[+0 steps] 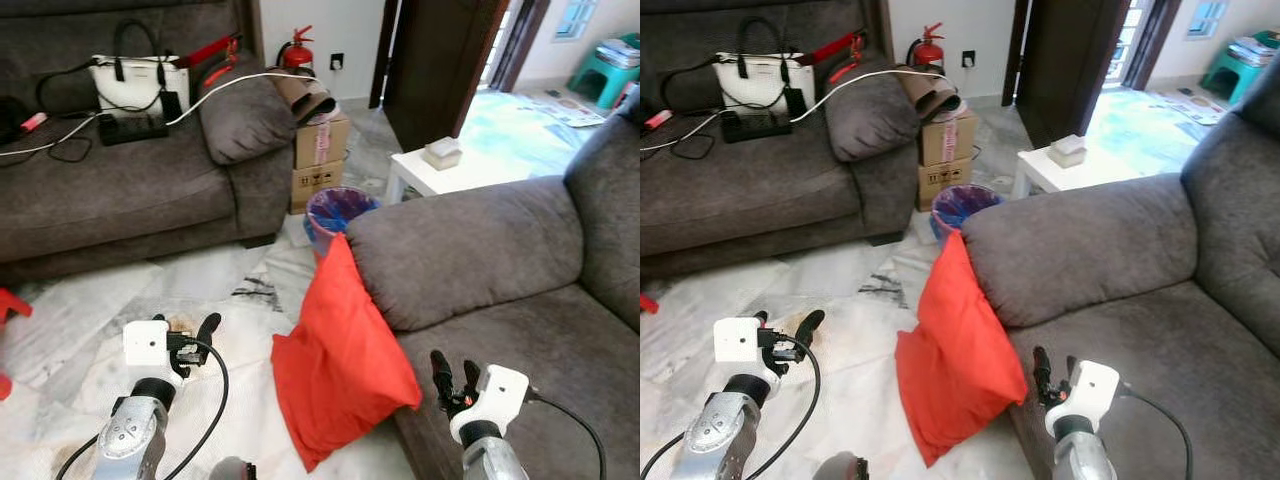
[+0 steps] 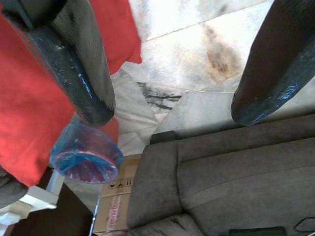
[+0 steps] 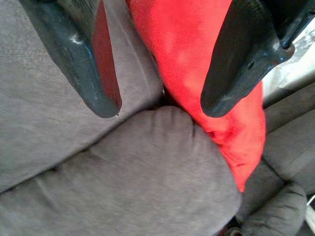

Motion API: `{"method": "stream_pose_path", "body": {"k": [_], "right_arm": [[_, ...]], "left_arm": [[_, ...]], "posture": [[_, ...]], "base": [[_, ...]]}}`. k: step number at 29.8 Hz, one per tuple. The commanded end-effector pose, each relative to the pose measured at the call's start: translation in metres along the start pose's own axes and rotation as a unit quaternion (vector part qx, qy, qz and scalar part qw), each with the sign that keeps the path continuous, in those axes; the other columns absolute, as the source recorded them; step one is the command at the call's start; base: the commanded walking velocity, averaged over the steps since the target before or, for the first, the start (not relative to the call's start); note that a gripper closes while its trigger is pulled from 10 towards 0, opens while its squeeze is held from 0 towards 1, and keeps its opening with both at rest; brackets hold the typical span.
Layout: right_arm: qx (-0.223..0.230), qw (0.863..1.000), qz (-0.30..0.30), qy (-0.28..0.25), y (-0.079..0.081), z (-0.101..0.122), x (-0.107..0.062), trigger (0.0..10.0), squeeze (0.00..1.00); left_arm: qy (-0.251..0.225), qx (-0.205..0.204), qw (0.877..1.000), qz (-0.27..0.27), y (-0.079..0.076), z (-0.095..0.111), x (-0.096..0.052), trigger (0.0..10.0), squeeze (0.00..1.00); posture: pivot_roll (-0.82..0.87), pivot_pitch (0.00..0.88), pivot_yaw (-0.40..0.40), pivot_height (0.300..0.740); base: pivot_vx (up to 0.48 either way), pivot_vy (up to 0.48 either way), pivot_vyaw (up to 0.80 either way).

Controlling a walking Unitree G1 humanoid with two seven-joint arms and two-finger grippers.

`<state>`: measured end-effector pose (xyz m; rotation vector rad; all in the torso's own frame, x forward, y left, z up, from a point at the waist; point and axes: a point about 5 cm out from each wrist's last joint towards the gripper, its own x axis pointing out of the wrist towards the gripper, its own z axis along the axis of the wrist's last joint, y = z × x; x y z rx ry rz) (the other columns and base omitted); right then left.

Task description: Move the pillow to the sofa from floor

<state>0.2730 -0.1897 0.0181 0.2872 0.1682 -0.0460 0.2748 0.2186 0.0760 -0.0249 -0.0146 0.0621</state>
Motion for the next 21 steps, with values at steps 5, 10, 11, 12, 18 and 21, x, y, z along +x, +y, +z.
{"method": "stream_pose_path", "body": {"k": [5, 10, 11, 12, 18, 21], "right_arm": [[-0.003, 1.000, -0.006, 0.012, -0.0046, -0.0064, -0.0047, 10.0, 0.00], [-0.003, 1.000, -0.005, 0.014, -0.0048, -0.0072, -0.0051, 10.0, 0.00], [-0.003, 1.000, -0.004, 0.014, -0.0045, -0.0073, -0.0053, 10.0, 0.00], [-0.005, 1.000, -0.002, 0.014, -0.0040, -0.0076, -0.0053, 10.0, 0.00], [-0.014, 1.000, 0.011, 0.013, -0.0002, -0.0079, -0.0054, 10.0, 0.00], [-0.012, 1.000, 0.015, 0.011, 0.0008, -0.0079, -0.0056, 10.0, 0.00]], "left_arm": [[0.005, 0.002, 1.000, 0.002, 0.0021, -0.0016, -0.0029, 10.0, 0.00], [0.007, 0.003, 1.000, 0.003, 0.0024, -0.0020, -0.0033, 10.0, 0.00], [0.007, 0.003, 1.000, 0.004, 0.0028, -0.0022, -0.0034, 10.0, 0.00], [0.007, 0.003, 1.000, 0.004, 0.0029, -0.0022, -0.0035, 10.0, 0.00], [0.009, 0.005, 1.000, 0.003, 0.0035, -0.0025, -0.0038, 10.0, 0.00], [0.010, 0.006, 1.000, 0.004, 0.0045, -0.0027, -0.0041, 10.0, 0.00]], "posture": [[0.13, 0.103, -0.015, 0.631], [0.12, 0.105, -0.014, 0.631], [0.12, 0.105, -0.014, 0.631], [0.12, 0.105, -0.014, 0.631], [0.13, 0.107, -0.014, 0.631], [0.13, 0.108, -0.014, 0.631]], "base": [[0.000, 0.000, 0.00], [0.224, 0.000, 0.00], [0.345, 0.000, 0.00], [0.345, 0.000, 0.00], [0.350, 0.000, 0.12], [0.351, 0.000, 0.80]]}}
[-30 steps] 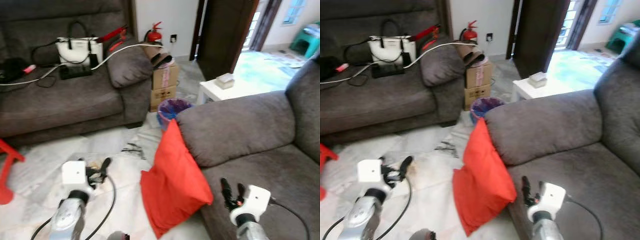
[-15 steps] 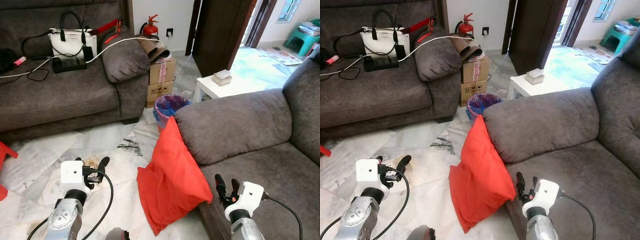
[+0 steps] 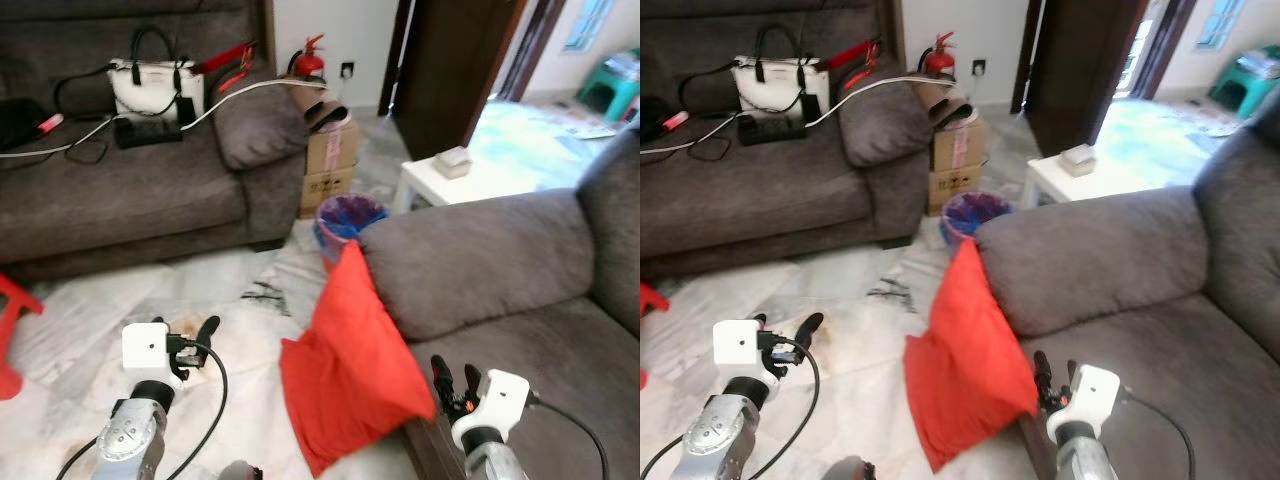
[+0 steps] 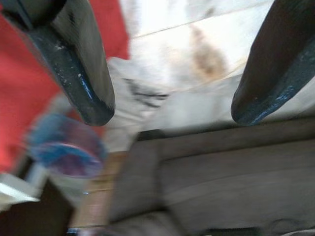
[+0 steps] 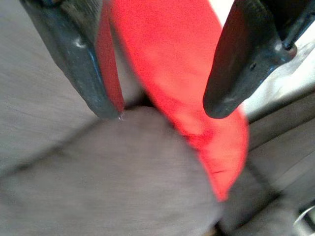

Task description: Move the pillow to the sofa from floor

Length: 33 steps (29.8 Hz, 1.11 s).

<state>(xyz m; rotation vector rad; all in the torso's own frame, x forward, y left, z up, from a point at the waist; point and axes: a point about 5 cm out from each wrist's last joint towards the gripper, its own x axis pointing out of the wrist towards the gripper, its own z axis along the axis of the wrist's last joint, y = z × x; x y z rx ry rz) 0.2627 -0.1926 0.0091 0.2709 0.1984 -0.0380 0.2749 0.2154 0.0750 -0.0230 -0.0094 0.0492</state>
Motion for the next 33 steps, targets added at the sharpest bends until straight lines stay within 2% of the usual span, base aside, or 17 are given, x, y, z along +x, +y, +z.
{"method": "stream_pose_path", "body": {"k": [1, 5, 12, 16, 25, 31, 33], "right_arm": [[0.007, 1.000, 0.010, -0.004, 0.006, 0.001, 0.003, 10.0, 0.00], [0.008, 1.000, 0.007, -0.004, 0.006, 0.001, 0.003, 10.0, 0.00], [0.007, 1.000, -0.019, 0.005, -0.003, 0.002, 0.006, 10.0, 0.00], [0.021, 0.998, -0.054, 0.001, -0.013, 0.009, 0.011, 10.0, 0.00], [0.028, 0.997, -0.074, 0.018, -0.022, 0.008, 0.014, 10.0, 0.00], [0.021, 0.997, -0.071, 0.022, -0.022, 0.005, 0.012, 10.0, 0.00], [0.017, 0.997, -0.067, 0.022, -0.021, 0.003, 0.011, 10.0, 0.00]], "left_arm": [[0.008, 0.005, 1.000, 0.011, 0.008, -0.002, -0.004, 10.0, 0.00], [0.008, 0.007, 1.000, 0.008, 0.007, -0.002, -0.004, 10.0, 0.00], [0.011, 0.008, 1.000, 0.005, 0.005, -0.003, -0.004, 10.0, 0.00], [0.013, 0.008, 1.000, 0.005, 0.006, -0.004, -0.005, 10.0, 0.00], [0.014, 0.008, 1.000, 0.005, 0.006, -0.004, -0.005, 10.0, 0.00], [0.016, 0.008, 1.000, 0.006, 0.006, -0.005, -0.006, 10.0, 0.00], [0.016, 0.008, 1.000, 0.005, 0.006, -0.005, -0.006, 10.0, 0.00]], "posture": [[0.13, 0.108, -0.014, 0.631], [0.12, 0.108, -0.014, 0.631], [0.13, 0.108, -0.014, 0.631], [0.13, 0.105, -0.015, 0.631], [0.14, 0.108, -0.017, 0.631], [0.14, 0.109, -0.015, 0.631], [0.14, 0.111, -0.014, 0.631]], "base": [[0.352, 0.000, 0.00], [0.337, 0.000, 0.00], [0.000, 0.000, 0.00], [0.000, 0.000, 0.00], [0.000, 0.000, 0.00], [0.000, 0.000, -0.71], [0.000, 0.000, 0.00]]}}
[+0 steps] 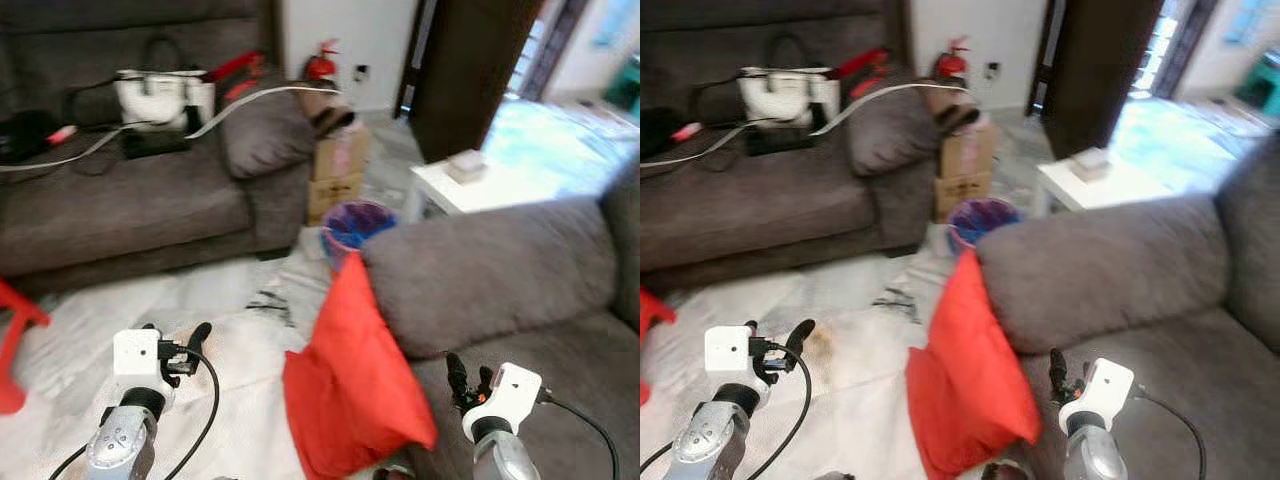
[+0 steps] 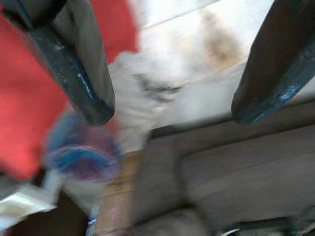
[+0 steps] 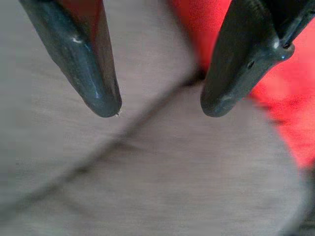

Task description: Move the pillow to the sofa from floor

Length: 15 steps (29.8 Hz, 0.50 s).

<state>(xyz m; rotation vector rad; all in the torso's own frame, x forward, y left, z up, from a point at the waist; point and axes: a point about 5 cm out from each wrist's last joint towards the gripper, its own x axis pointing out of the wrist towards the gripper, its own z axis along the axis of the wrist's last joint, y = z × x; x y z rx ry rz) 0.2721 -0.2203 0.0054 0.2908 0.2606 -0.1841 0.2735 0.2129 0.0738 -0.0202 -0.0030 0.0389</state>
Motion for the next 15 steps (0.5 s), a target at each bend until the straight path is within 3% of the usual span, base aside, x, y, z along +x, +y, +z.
{"method": "stream_pose_path", "body": {"k": [1, 8, 9, 15], "right_arm": [[-0.011, 1.000, 0.016, 0.005, 0.007, -0.005, -0.001, 10.0, 0.00], [-0.044, 0.995, 0.081, 0.041, 0.010, -0.013, -0.003, 10.0, 0.00], [-0.061, 0.992, 0.094, 0.059, 0.003, -0.015, -0.005, 10.0, 1.00], [-0.100, 0.983, 0.120, 0.095, -0.009, -0.016, -0.007, 10.0, 1.00]], "left_arm": [[0.013, 0.007, 1.000, 0.009, 0.008, -0.004, -0.005, 10.0, 0.00], [0.015, 0.008, 1.000, 0.009, 0.008, -0.005, -0.006, 10.0, 0.00], [0.016, 0.008, 1.000, 0.010, 0.008, -0.005, -0.006, 10.0, 0.00], [0.017, 0.008, 1.000, 0.012, 0.009, -0.006, -0.007, 10.0, 0.00]], "posture": [[0.14, 0.111, -0.013, 0.631], [0.14, 0.112, -0.014, 0.631], [0.14, 0.112, -0.016, 0.631], [0.14, 0.113, -0.015, 0.631]], "base": [[0.000, 0.000, 0.00], [0.000, 0.000, 0.00], [0.000, 0.000, 0.00], [0.000, 0.000, 0.00]]}}
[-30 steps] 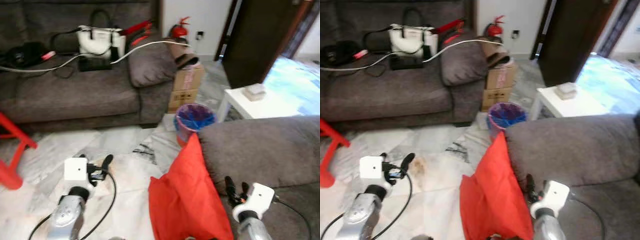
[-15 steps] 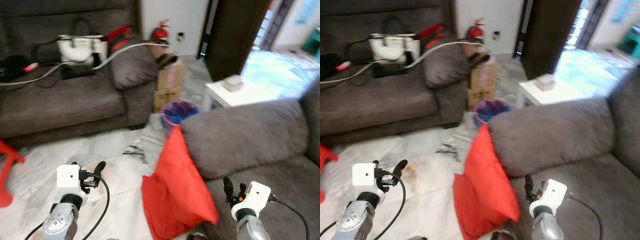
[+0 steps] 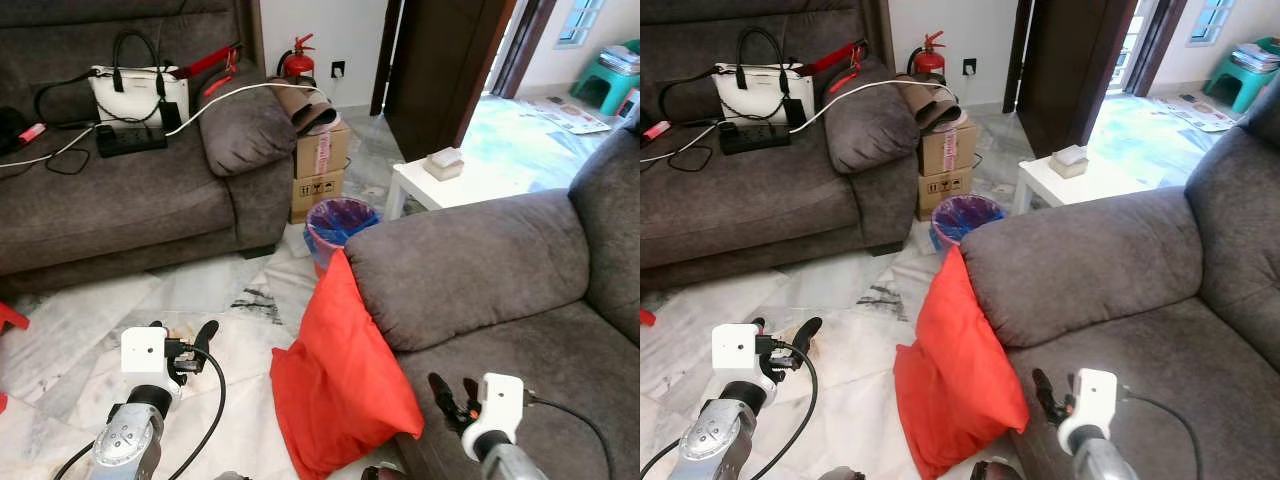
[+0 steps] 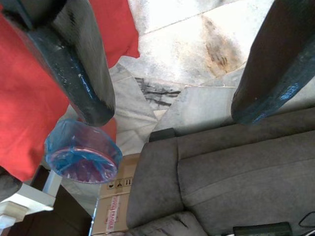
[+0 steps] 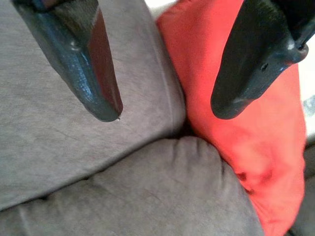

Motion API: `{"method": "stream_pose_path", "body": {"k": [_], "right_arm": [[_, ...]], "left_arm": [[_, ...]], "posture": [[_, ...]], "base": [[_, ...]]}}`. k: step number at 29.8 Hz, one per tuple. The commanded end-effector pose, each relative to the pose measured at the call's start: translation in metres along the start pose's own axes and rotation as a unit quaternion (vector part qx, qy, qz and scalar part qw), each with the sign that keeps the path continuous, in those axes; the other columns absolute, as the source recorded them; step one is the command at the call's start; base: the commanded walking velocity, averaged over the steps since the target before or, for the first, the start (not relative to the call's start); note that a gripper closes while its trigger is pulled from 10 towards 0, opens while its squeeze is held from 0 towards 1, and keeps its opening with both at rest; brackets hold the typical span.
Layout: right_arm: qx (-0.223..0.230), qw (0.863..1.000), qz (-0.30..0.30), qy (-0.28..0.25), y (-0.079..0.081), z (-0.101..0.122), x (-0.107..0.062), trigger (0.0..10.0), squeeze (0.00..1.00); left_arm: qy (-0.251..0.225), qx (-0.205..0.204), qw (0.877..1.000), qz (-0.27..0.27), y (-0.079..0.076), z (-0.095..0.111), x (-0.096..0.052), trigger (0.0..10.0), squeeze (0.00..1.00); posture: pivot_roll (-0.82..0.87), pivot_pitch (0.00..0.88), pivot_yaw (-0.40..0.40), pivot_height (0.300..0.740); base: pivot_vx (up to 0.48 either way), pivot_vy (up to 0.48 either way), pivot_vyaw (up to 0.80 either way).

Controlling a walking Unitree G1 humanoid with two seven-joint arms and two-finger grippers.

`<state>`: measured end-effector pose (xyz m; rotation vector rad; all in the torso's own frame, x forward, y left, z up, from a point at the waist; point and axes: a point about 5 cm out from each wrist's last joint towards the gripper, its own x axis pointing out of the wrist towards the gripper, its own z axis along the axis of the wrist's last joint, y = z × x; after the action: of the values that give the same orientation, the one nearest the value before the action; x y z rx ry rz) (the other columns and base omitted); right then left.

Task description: Move the pillow to the sofa from floor

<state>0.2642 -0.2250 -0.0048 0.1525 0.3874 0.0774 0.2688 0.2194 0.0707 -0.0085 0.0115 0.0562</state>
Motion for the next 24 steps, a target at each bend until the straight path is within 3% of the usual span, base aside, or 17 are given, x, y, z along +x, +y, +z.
{"method": "stream_pose_path", "body": {"k": [1, 7, 10, 16, 17, 18, 24], "right_arm": [[-0.008, 0.999, 0.029, 0.026, 0.004, -0.009, -0.002, 10.0, 1.00], [0.000, 0.992, 0.117, 0.056, 0.033, -0.022, 0.001, 10.0, 1.00], [-0.030, 0.988, 0.114, 0.099, 0.046, -0.033, 0.004, 10.0, 1.00], [-0.002, 0.992, 0.083, 0.097, 0.054, -0.029, 0.012, 10.0, 1.00], [0.006, 0.993, 0.071, 0.090, 0.056, -0.025, 0.015, 10.0, 0.80], [0.008, 0.995, 0.060, 0.084, 0.057, -0.022, 0.018, 10.0, 0.00], [0.034, 0.996, 0.039, 0.071, 0.062, -0.012, 0.026, 10.0, 0.00]], "left_arm": [[0.011, 0.001, 1.000, 0.002, 0.002, -0.003, -0.002, 10.0, 0.00], [0.010, -0.001, 1.000, -0.001, -0.001, -0.003, -0.001, 10.0, 0.00], [0.009, -0.003, 1.000, -0.005, -0.004, -0.002, -0.001, 10.0, 0.00], [0.006, -0.001, 1.000, -0.005, -0.003, 0.000, -0.002, 10.0, 0.00], [0.005, -0.001, 1.000, -0.004, -0.003, 0.001, -0.003, 10.0, 0.00], [0.004, 0.000, 1.000, -0.004, -0.003, 0.001, -0.003, 10.0, 0.00], [0.002, 0.002, 1.000, 0.004, 0.000, 0.002, -0.007, 10.0, 0.00]], "posture": [[0.14, 0.113, -0.016, 0.631], [0.15, 0.116, -0.010, 0.631], [0.16, 0.122, -0.008, 0.631], [0.18, 0.131, -0.011, 0.631], [0.19, 0.133, -0.012, 0.631], [0.20, 0.137, -0.013, 0.631], [0.23, 0.148, -0.024, 0.631]], "base": [[0.000, 0.000, 0.00], [0.000, 0.000, 0.00], [0.000, 0.000, 0.00], [0.000, 0.000, 0.00], [0.000, 0.000, 0.00], [0.000, 0.000, 0.00], [0.000, 0.000, 0.00]]}}
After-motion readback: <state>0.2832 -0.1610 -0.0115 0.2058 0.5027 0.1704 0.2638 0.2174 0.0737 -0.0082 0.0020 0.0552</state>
